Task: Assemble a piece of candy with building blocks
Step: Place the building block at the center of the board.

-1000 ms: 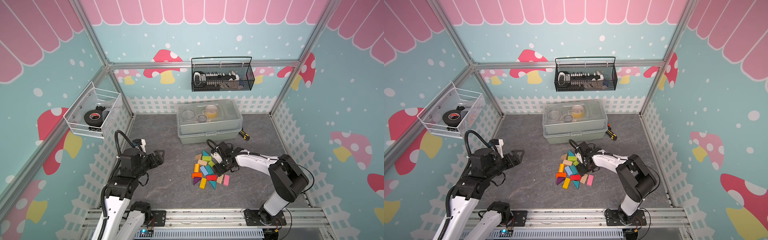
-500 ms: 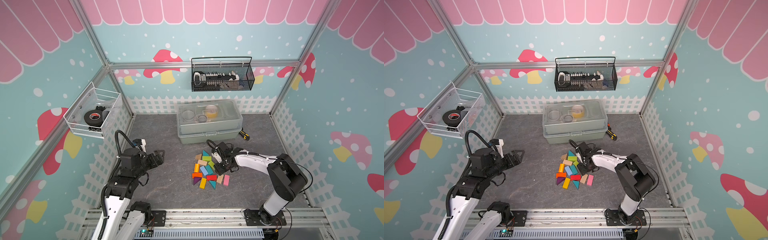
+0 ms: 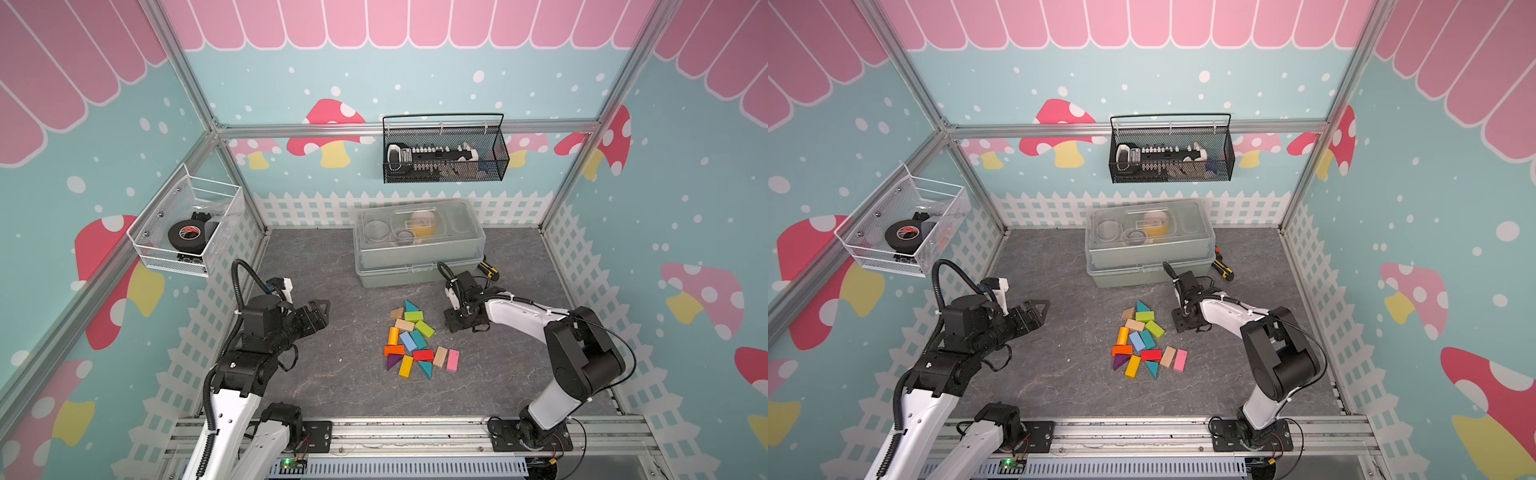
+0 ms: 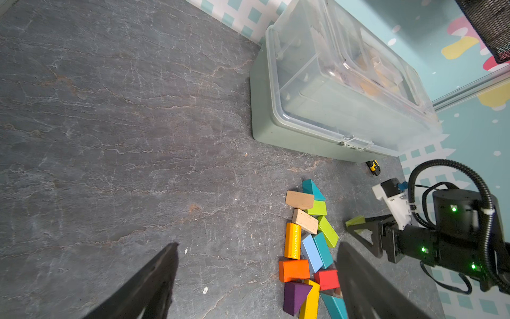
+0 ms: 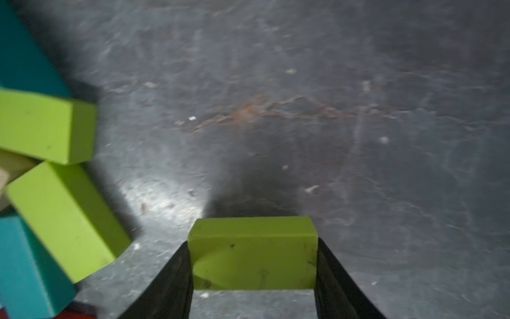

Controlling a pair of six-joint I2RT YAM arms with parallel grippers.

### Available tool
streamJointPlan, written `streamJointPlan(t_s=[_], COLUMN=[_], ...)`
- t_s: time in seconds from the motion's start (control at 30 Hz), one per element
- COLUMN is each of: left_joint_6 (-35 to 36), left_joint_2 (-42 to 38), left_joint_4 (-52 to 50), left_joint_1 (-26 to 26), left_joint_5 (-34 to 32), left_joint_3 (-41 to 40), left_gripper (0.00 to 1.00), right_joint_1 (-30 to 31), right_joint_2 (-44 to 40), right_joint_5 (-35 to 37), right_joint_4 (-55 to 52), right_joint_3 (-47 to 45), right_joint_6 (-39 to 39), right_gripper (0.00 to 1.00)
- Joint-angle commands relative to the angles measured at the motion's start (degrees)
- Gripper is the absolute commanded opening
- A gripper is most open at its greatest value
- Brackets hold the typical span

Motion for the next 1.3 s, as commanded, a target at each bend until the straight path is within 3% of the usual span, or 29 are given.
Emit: streamJointPlan(t_s=[0.0,0.3,0.6,1.07,1.27], left_joint_6=[1.13,1.22,1.31,1.31,1.37], left_joint_2=[0.17,0.68,1.05,1.11,1.75], left_joint_4=[-1.01,-0.94,-0.96,-0.94,-0.93], left_joint_1=[0.22,0.4,0.61,0.56,0.58], left_joint_5=[0.95,1.28,1.67,1.58,2.1], left_joint_3=[-0.46,-0.46,-0.46,-0.46,-0.41], left_gripper=[0.88,0.88,0.88,0.88,0.88], right_joint_1=[-3.29,-3.55,-3.49,-3.48,-3.53], right_joint_2=[0.38,6.66,5.78,3.89,-1.3], right_joint_5=[0.76,1.82,0.9,-0.32,2.08], right_joint_4=[0.64,-0.79,-0.47,-0.2,-1.61], right_joint_3=[1.31,6.17,3.95,2.24,1.59], right_joint_6=[3.38,8.66,10.07,10.95,10.35], right_gripper=[0.52,0.52,0.55,0.73,0.79])
